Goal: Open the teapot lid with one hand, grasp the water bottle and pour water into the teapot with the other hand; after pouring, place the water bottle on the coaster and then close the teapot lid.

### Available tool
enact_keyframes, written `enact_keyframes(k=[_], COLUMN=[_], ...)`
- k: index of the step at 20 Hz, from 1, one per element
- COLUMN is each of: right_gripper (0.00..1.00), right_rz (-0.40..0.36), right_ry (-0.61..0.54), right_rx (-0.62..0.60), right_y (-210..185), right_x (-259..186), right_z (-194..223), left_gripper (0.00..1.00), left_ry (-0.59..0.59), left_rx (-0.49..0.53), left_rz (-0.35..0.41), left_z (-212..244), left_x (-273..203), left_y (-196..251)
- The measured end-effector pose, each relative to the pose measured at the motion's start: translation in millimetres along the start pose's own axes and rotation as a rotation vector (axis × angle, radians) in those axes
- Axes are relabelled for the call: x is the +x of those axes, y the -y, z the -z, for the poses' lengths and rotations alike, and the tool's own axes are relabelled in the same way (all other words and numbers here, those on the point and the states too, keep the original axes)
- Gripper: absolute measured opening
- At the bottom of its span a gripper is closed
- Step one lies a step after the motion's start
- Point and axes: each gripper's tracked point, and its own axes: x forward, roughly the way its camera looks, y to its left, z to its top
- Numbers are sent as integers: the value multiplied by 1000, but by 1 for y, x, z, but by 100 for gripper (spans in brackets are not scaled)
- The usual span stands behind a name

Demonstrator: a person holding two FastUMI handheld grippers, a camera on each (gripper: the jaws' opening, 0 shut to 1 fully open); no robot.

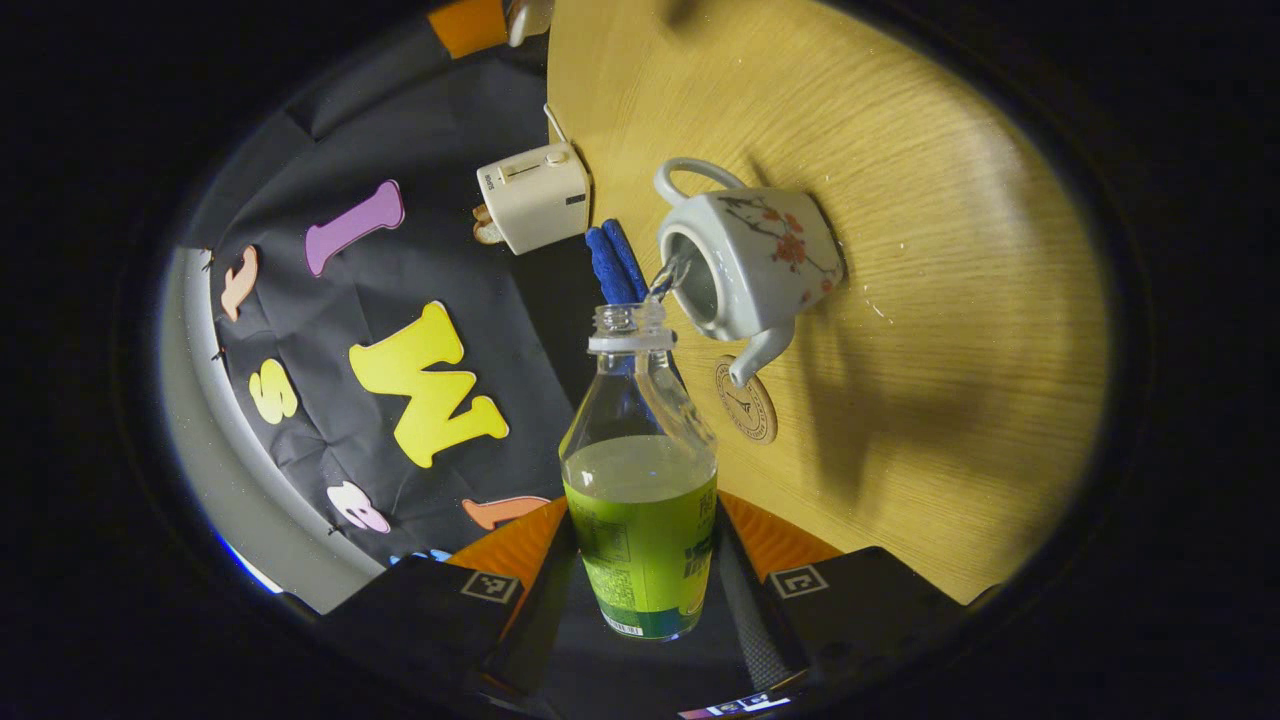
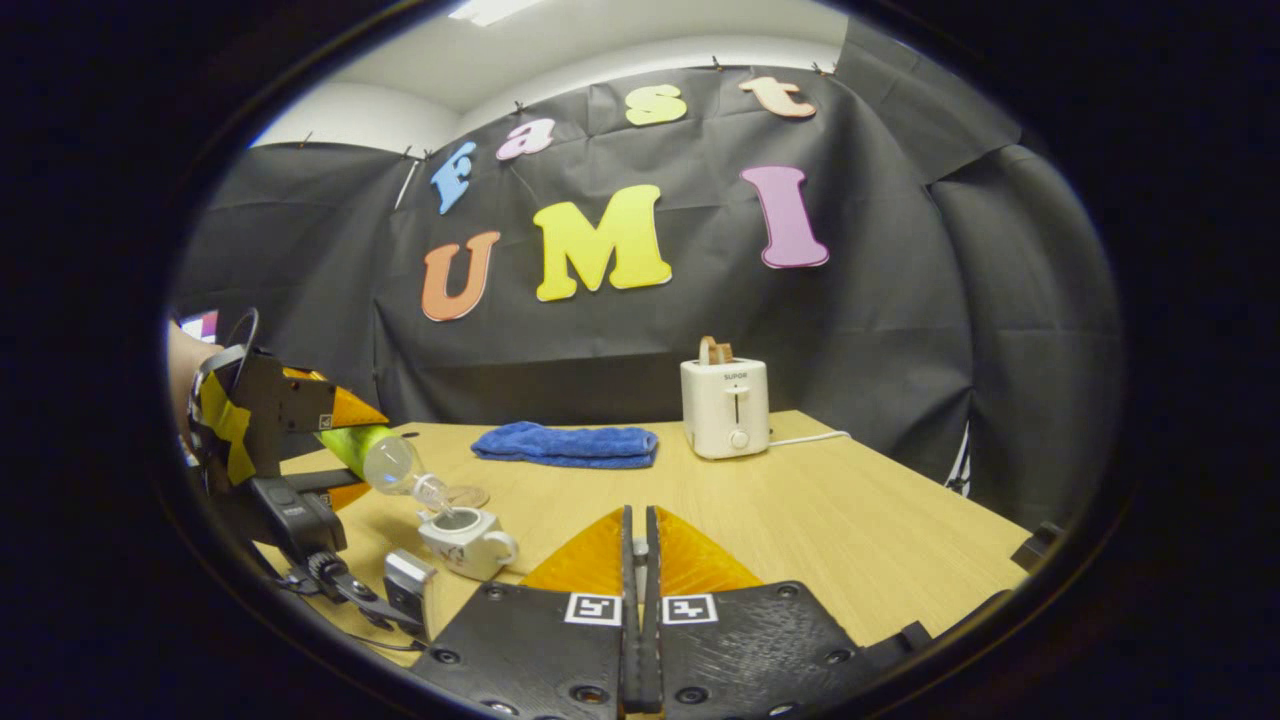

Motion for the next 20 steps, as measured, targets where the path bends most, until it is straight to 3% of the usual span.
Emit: enact_keyframes(k=[9,20], right_gripper=[0,0], right_rz=[-7,-9], right_ry=[4,10], right_rx=[13,31], right_y=[1,2], right_x=[-2,-6], right_z=[-1,-3], left_gripper=[75,76], left_ry=[-30,-48], left_rx=[110,171], left_rz=[-67,-100], left_z=[7,13], left_x=[-4,-6], left_y=[-18,-30])
